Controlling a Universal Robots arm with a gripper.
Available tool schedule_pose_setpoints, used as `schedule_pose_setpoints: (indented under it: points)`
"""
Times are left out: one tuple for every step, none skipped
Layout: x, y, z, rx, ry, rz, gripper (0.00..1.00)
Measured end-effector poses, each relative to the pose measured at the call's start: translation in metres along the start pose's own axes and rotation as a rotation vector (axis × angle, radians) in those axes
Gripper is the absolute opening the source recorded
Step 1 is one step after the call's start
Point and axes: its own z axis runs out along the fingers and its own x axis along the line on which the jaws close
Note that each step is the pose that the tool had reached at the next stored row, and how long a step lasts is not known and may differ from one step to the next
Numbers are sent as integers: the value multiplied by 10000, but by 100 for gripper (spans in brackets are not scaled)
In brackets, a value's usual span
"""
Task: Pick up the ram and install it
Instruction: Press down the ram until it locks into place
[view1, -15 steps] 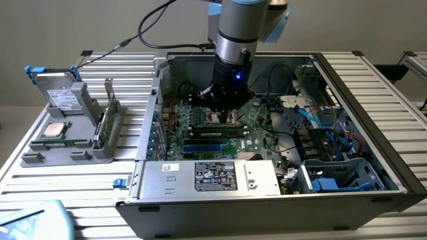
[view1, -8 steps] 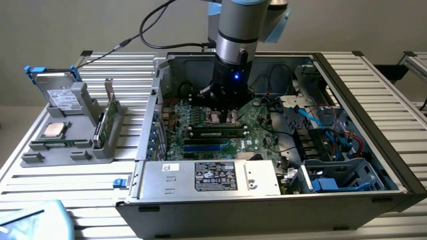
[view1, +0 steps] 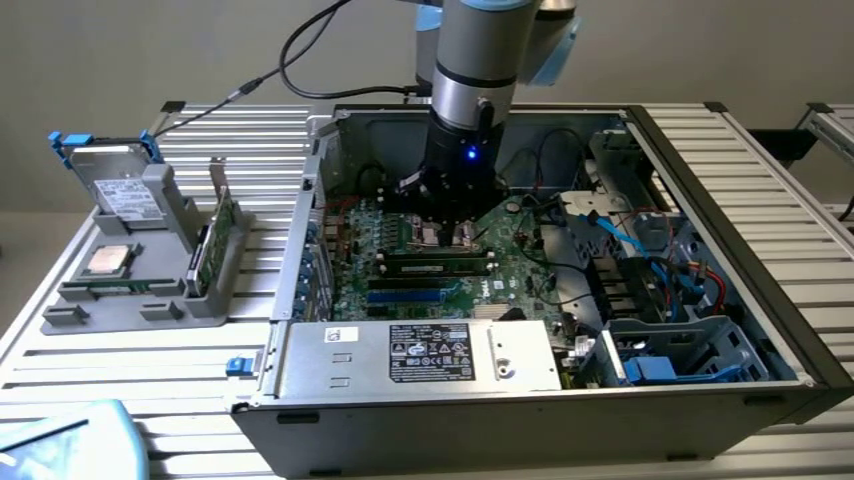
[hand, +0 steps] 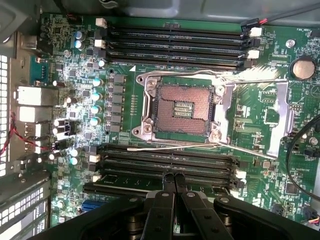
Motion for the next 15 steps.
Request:
schedule_pose_setpoints:
  points:
    - [1, -5, 0, 0, -2, 3, 10]
    - [1, -12, 0, 1, -4, 3, 10]
    - [2, -18, 0, 0, -5, 5, 10]
    - [2, -24, 0, 1, -7, 6, 10]
    - [3, -31, 0, 1, -9, 7, 10]
    - [4, -38, 0, 0, -10, 7, 10]
    - [5, -45, 0, 1, -12, 8, 10]
    - [6, -52, 0, 1, -13, 8, 10]
    - [8, -59, -1, 1, -14, 8, 10]
    - [9, -67, -1, 1, -16, 8, 10]
    - [10, -74, -1, 1, -17, 8, 10]
    - [13, -82, -1, 1, -18, 8, 10]
    - [16, -89, 0, 0, -20, 9, 10]
    - [21, -95, 0, 0, -23, 9, 10]
    - [30, -101, 1, 1, -25, 8, 10]
